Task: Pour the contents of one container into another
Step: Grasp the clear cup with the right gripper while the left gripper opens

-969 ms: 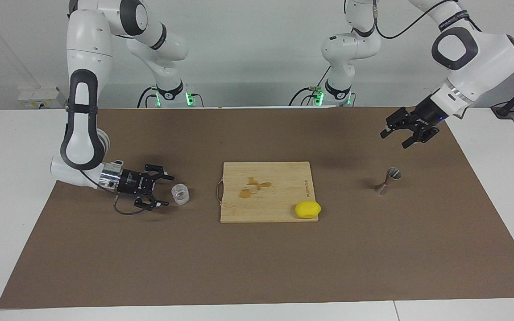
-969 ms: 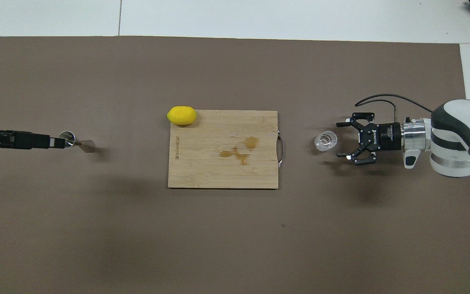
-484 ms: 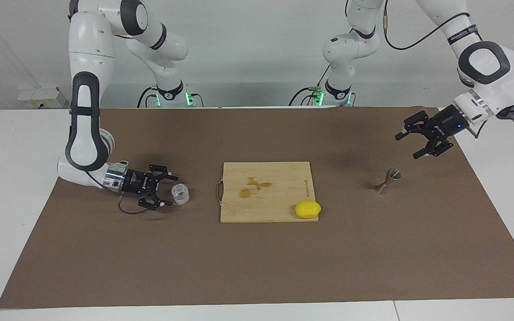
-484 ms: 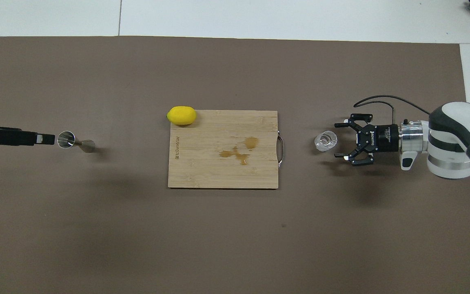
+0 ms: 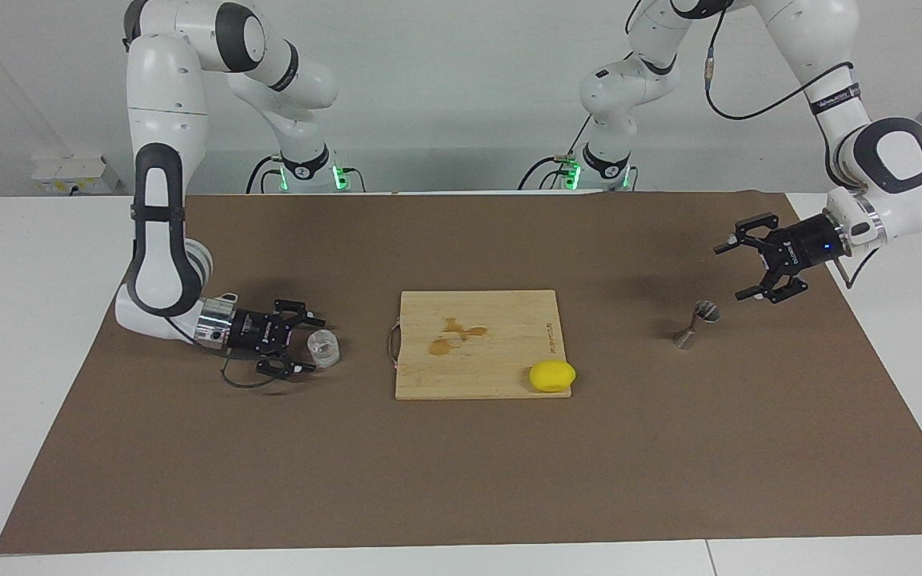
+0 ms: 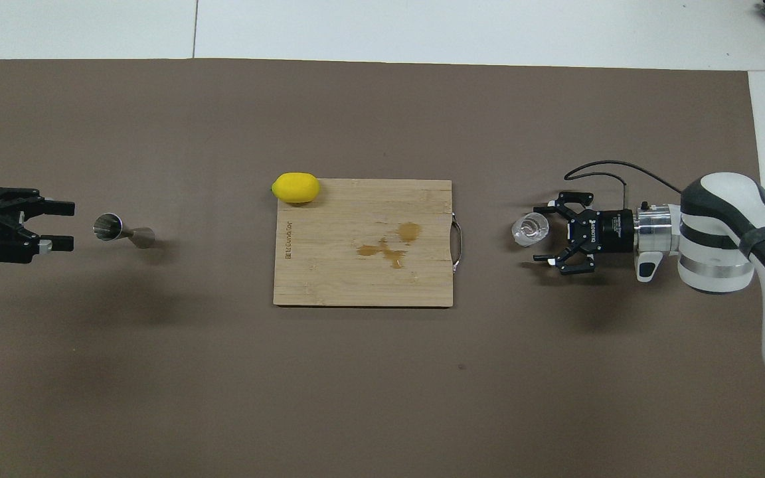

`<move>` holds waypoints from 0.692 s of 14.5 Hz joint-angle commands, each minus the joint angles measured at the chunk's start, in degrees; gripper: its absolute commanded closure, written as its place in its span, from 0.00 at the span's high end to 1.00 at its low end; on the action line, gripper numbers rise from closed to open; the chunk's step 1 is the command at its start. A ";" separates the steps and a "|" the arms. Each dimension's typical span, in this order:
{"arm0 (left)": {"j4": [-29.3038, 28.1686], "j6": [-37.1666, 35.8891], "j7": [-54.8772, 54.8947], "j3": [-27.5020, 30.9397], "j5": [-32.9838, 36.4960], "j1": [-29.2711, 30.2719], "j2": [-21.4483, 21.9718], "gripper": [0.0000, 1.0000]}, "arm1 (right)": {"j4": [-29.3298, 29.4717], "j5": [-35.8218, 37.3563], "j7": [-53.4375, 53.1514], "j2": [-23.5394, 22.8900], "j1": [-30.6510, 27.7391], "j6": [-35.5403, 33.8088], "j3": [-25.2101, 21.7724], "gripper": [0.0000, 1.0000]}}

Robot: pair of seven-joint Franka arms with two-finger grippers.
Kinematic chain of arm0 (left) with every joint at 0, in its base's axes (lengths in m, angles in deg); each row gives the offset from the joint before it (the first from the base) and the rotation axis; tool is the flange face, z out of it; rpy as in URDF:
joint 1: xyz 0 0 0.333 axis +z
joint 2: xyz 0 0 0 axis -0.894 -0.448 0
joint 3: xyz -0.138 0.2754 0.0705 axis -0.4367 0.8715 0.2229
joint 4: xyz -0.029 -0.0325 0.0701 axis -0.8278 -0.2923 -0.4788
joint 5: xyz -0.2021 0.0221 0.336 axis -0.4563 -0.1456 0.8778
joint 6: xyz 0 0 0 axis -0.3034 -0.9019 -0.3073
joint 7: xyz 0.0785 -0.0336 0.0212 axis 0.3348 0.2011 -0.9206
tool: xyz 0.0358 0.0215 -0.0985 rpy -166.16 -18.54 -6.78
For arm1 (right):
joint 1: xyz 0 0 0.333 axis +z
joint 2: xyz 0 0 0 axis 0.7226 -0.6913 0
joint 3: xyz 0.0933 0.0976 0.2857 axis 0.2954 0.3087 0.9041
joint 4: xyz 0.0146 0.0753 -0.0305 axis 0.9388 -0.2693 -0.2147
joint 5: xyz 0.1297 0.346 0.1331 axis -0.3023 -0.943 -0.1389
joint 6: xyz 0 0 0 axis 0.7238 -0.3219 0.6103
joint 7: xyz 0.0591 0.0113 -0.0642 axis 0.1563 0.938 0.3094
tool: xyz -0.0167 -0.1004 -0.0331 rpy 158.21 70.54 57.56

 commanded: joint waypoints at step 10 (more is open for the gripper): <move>8.60 -9.98 18.70 -0.66 -7.62 3.38 -9.26 1.00 | 0.93 -2.63 -1.87 -0.55 -0.78 0.88 1.48 0.32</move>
